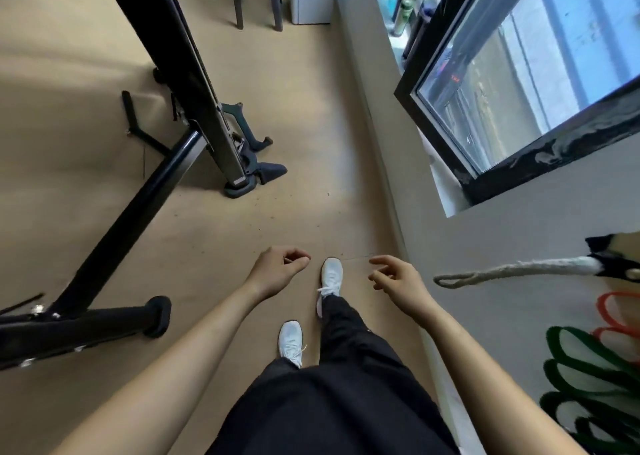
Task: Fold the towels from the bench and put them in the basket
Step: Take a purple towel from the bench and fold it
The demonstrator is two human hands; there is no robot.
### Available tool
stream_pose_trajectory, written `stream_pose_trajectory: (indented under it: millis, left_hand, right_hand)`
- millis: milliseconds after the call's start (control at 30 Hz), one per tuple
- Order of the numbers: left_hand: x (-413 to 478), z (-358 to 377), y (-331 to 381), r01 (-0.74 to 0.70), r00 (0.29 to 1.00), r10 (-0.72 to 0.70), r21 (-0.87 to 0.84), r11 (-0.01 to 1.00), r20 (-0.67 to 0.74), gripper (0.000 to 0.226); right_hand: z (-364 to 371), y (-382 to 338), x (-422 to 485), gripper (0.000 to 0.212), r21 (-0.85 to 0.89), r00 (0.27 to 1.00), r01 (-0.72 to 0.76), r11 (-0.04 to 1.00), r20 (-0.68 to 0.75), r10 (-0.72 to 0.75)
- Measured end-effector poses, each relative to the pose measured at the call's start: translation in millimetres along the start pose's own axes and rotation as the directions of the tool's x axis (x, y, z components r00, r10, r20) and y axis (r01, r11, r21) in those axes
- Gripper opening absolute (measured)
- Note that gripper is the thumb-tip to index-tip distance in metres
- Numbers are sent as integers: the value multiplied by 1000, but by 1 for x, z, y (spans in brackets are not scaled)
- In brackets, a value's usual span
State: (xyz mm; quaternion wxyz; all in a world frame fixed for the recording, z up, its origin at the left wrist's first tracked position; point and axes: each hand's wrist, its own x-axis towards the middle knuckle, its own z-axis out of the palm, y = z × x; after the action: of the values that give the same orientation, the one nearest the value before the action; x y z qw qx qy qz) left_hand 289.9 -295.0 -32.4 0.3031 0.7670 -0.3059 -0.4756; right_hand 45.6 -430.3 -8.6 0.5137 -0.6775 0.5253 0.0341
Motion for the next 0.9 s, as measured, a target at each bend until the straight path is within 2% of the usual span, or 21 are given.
stream_pose_trajectory:
  millis: [167, 333, 400, 533, 700, 900]
  left_hand:
    - [84, -24, 47, 13, 1000, -13, 31, 999, 0, 8]
    - [141, -45, 88, 58, 996, -66, 123, 991, 58, 17]
    - [197, -66, 114, 95, 995, -97, 82, 992, 22, 18]
    - [235, -99, 138, 98, 994, -97, 6, 995, -46, 14]
    - [303, -143, 154, 143, 988, -147, -75, 987, -45, 15]
    - [411, -199, 190, 92, 995, -90, -64, 994, 35, 12]
  right_hand:
    - [-32, -34, 83, 24, 43, 1000, 15, 999, -9, -14]
    - [-67, -77, 148, 25, 28, 999, 52, 998, 16, -52]
    - [-98, -113, 214, 24, -8, 996, 65, 998, 59, -64]
    - [-126, -164, 278, 26, -88, 991, 109, 990, 91, -101]
    - [-148, -222, 357, 27, -143, 990, 120, 982, 91, -108]
    - [-159, -285, 428, 26, -139, 998, 62, 988, -1, -63]
